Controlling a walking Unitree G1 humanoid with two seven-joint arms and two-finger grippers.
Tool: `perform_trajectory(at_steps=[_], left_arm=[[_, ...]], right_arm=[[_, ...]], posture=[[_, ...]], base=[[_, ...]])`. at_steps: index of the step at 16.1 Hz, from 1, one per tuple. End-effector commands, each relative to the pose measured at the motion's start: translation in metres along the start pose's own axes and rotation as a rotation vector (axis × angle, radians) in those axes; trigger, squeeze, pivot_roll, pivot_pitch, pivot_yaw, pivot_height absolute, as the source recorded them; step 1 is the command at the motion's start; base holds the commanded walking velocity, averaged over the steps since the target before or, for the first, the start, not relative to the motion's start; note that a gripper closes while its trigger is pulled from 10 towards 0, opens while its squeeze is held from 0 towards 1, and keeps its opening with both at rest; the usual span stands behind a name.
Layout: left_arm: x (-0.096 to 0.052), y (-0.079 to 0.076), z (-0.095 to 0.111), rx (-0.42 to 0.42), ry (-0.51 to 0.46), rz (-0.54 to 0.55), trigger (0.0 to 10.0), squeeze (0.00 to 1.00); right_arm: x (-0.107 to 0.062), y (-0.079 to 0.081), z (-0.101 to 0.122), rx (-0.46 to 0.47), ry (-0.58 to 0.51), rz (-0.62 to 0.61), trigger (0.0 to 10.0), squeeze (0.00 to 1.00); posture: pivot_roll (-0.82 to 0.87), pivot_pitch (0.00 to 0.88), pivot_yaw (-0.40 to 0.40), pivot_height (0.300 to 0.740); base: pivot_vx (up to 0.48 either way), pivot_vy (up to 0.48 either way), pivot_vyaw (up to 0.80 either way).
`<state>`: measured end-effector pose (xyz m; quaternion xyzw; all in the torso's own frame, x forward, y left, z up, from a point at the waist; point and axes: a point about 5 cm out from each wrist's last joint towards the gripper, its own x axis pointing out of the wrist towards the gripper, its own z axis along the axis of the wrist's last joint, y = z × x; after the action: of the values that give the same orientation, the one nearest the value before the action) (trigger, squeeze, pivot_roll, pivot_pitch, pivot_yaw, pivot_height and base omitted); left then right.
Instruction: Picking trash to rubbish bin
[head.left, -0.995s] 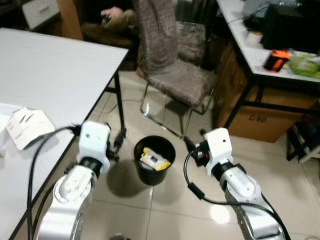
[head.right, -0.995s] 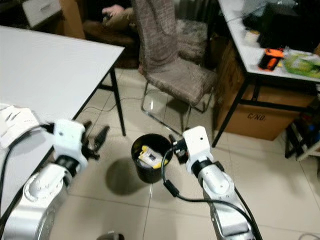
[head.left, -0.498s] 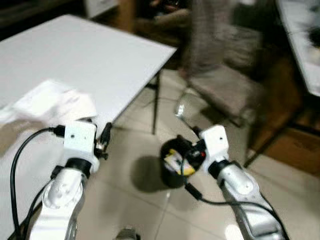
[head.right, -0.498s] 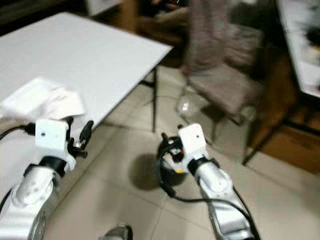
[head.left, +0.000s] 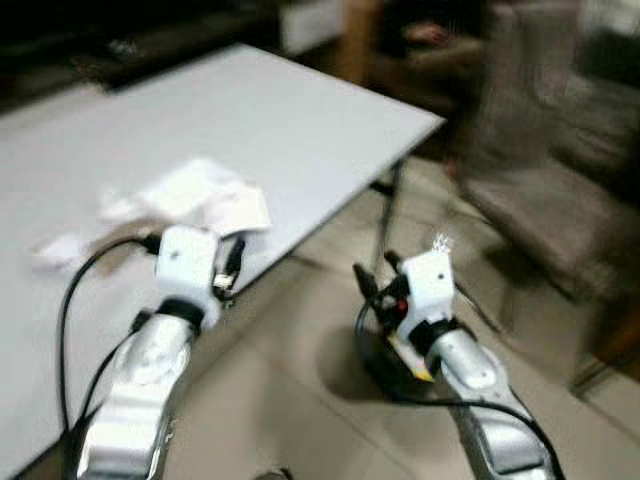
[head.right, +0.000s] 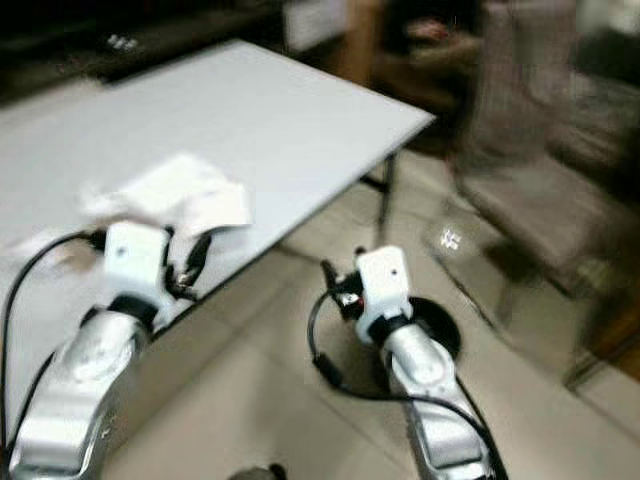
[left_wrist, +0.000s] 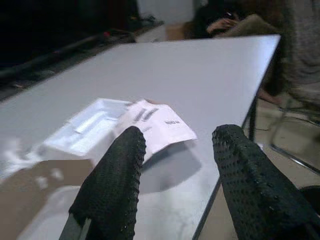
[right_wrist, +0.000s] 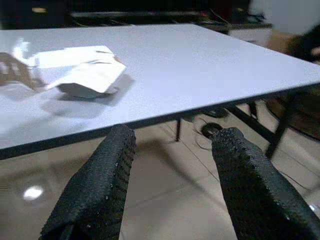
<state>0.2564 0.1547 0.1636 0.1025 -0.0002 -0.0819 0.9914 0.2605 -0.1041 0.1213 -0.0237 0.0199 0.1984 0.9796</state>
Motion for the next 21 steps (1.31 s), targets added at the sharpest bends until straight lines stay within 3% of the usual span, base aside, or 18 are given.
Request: perform_trajectory(at_steps=[1,6,8,21], left_arm=[[0.001,-0.002,-0.002,0.015,0.01,-0.012,10.0,0.0],[-0.002,-0.005,-0.008,0.019,0.023,-0.02,10.0,0.0],[-0.001,-0.009,-0.01,0.029,0.03,-0.044,10.0,0.0],[0.001,-0.007,-0.01,0.061,0.022,-0.057,10.0,0.0]], right_arm=[[-0.001,-0.007,0.0,-0.001,-0.001,-0.037,10.0,0.0],[0.001,-0.024,0.003,-0.005,-0.012,-0.115,10.0,0.0],[0.0,-0.028,0.002,0.019,-0.016,-0.137,10.0,0.0],[-0.004,-0.024,-0.008,0.048,0.024,-0.133,10.0,0.0]], posture=[[-0.01,0.038,0.001,0.74],[-0.01,0.048,-0.017,0.74],[-0.01,0.05,-0.022,0.74],[-0.01,0.054,-0.033,0.74]], base=[[0.0,0.0,0.8],[0.0,0.0,0.8],[0.0,0.0,0.0],[0.0,0.315,0.0]])
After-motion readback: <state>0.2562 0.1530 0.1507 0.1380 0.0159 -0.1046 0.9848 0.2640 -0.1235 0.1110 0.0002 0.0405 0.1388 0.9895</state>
